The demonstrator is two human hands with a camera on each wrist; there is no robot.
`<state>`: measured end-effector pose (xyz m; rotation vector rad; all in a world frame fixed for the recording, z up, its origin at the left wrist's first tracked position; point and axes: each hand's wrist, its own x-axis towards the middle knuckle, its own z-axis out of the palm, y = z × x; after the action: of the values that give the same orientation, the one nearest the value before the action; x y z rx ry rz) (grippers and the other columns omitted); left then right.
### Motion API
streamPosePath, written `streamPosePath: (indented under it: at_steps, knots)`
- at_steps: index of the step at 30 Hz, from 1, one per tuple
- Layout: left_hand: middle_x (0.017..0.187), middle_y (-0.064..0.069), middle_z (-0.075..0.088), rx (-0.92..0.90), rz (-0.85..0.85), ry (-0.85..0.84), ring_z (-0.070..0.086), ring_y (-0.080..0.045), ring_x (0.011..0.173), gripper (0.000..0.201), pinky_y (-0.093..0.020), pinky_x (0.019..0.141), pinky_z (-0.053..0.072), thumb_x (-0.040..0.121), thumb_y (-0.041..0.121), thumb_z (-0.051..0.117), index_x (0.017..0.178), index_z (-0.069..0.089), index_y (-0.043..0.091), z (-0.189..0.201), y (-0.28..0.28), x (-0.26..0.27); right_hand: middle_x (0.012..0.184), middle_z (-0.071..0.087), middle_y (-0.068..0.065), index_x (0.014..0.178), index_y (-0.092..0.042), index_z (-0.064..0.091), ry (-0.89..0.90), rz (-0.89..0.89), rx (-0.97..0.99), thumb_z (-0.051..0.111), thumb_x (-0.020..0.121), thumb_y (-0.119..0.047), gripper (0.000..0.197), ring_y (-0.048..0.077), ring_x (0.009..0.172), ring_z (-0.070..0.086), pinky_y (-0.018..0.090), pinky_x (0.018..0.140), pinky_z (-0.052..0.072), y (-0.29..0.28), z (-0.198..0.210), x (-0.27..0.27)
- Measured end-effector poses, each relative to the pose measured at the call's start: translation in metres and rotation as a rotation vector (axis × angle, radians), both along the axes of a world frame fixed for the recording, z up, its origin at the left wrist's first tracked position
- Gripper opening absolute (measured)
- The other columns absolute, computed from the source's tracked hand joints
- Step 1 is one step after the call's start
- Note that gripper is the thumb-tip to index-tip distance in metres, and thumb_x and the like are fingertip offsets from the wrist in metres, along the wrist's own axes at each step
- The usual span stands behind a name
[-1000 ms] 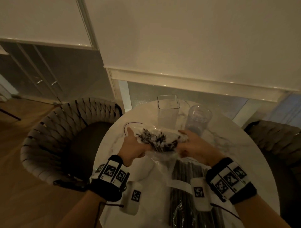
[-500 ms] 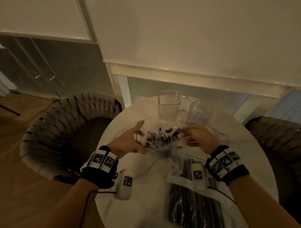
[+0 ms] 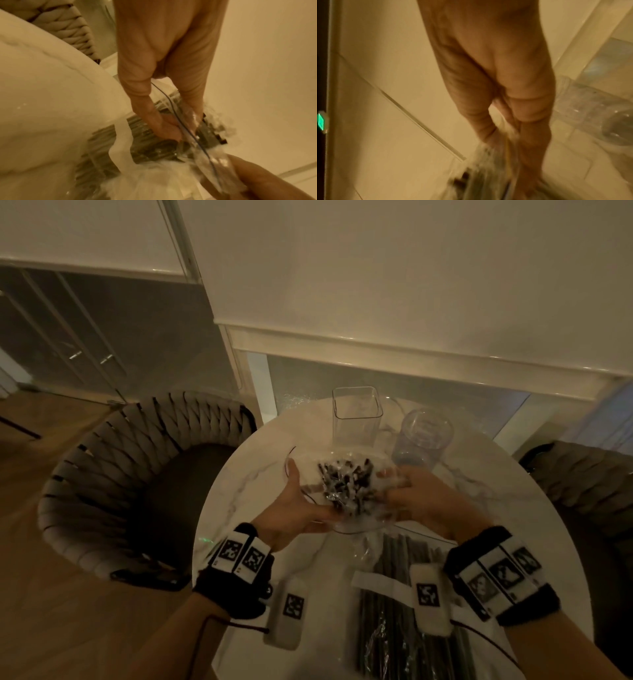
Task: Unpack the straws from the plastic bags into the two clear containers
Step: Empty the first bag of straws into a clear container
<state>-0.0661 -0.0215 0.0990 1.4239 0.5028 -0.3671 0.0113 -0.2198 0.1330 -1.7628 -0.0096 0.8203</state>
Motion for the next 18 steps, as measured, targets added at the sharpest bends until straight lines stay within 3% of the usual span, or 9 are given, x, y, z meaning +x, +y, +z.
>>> streamPosePath:
  at_steps: [2, 4, 6, 8, 11, 14, 16, 18]
  knots:
    - [0.135, -0.004, 0.046, 0.001, 0.028, -0.025, 0.064, -0.024, 0.102, 0.128, -0.030, 0.062, 0.059, 0.072, -0.008, 0.072, 0.140, -0.020, 0.048, -0.005, -0.002, 0.003, 0.082, 0.067, 0.016, 0.101, -0.005, 0.061, -0.091, -0.164, 0.102, 0.049, 0.079, 0.020, 0.035, 0.024, 0.067, 0.066, 0.027, 0.054, 0.057, 0.000, -0.006, 0.004]
    - [0.132, -0.009, 0.043, 0.058, 0.062, -0.036, 0.060, -0.032, 0.106, 0.125, -0.032, 0.060, 0.057, 0.070, -0.009, 0.074, 0.144, -0.010, 0.048, -0.008, 0.001, 0.007, 0.074, 0.063, 0.011, 0.107, -0.002, 0.060, -0.073, -0.318, 0.136, 0.045, 0.081, 0.019, 0.036, 0.017, 0.059, 0.059, 0.023, 0.044, 0.050, 0.001, -0.020, 0.009]
    - [0.123, -0.013, 0.048, 0.099, 0.106, -0.063, 0.059, -0.029, 0.092, 0.120, -0.031, 0.057, 0.055, 0.070, -0.008, 0.074, 0.146, -0.002, 0.045, -0.012, 0.005, 0.010, 0.066, 0.059, 0.010, 0.112, 0.002, 0.058, -0.036, -0.430, 0.090, 0.046, 0.085, 0.011, 0.031, 0.012, 0.046, 0.051, 0.019, 0.036, 0.039, 0.006, -0.033, 0.010]
    - [0.104, -0.014, 0.058, 0.106, 0.124, -0.101, 0.057, -0.022, 0.073, 0.112, -0.026, 0.052, 0.052, 0.074, -0.008, 0.071, 0.148, 0.002, 0.039, -0.012, 0.007, 0.012, 0.058, 0.058, 0.009, 0.104, -0.003, 0.061, -0.019, -0.490, 0.074, 0.045, 0.086, 0.004, 0.025, 0.012, 0.041, 0.046, 0.016, 0.032, 0.030, 0.012, -0.040, 0.013]
    - [0.066, -0.008, 0.059, 0.138, 0.163, -0.109, 0.050, -0.013, 0.050, 0.098, -0.021, 0.046, 0.045, 0.077, -0.002, 0.070, 0.150, 0.010, 0.024, -0.017, 0.014, 0.014, 0.056, 0.055, 0.008, 0.088, -0.015, 0.061, 0.015, -0.511, 0.076, 0.034, 0.082, 0.006, 0.034, 0.017, 0.045, 0.042, 0.015, 0.031, 0.027, 0.017, -0.039, 0.023]
    - [0.049, 0.000, 0.054, 0.149, 0.143, -0.076, 0.047, -0.011, 0.045, 0.097, -0.026, 0.049, 0.040, 0.073, 0.007, 0.078, 0.149, 0.019, 0.018, -0.026, 0.019, 0.019, 0.057, 0.046, 0.007, 0.075, -0.017, 0.054, 0.000, -0.530, 0.027, 0.031, 0.085, 0.004, 0.034, 0.013, 0.033, 0.038, 0.014, 0.030, 0.026, 0.016, -0.050, 0.030]
    - [0.051, 0.000, 0.052, 0.137, 0.095, -0.073, 0.046, -0.014, 0.052, 0.095, -0.029, 0.054, 0.038, 0.072, 0.006, 0.078, 0.148, 0.023, 0.018, -0.030, 0.019, 0.019, 0.049, 0.040, 0.004, 0.069, -0.014, 0.047, 0.003, -0.530, 0.041, 0.029, 0.087, 0.007, 0.034, 0.008, 0.023, 0.031, 0.010, 0.031, 0.024, 0.014, -0.056, 0.029]
    - [0.070, -0.003, 0.054, 0.135, 0.052, -0.104, 0.050, -0.019, 0.068, 0.089, -0.029, 0.062, 0.038, 0.074, 0.009, 0.077, 0.147, 0.029, 0.024, -0.032, 0.024, 0.017, 0.036, 0.036, -0.002, 0.064, -0.014, 0.043, 0.011, -0.523, 0.070, 0.029, 0.085, 0.012, 0.036, 0.006, 0.022, 0.024, 0.008, 0.033, 0.021, 0.010, -0.057, 0.029]
